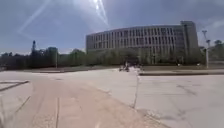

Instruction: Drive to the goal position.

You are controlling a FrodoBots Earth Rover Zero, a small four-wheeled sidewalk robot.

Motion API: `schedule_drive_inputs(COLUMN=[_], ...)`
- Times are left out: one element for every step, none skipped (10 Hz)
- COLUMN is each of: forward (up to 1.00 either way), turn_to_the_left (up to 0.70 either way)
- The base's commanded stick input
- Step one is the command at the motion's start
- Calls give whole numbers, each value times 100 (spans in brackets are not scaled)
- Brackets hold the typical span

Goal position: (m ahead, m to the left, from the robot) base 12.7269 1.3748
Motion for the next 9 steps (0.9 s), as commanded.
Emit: schedule_drive_inputs(forward=[50,50,50,50,50,50,50,50,50], turn_to_the_left=[0,0,0,0,0,0,0,0,0])
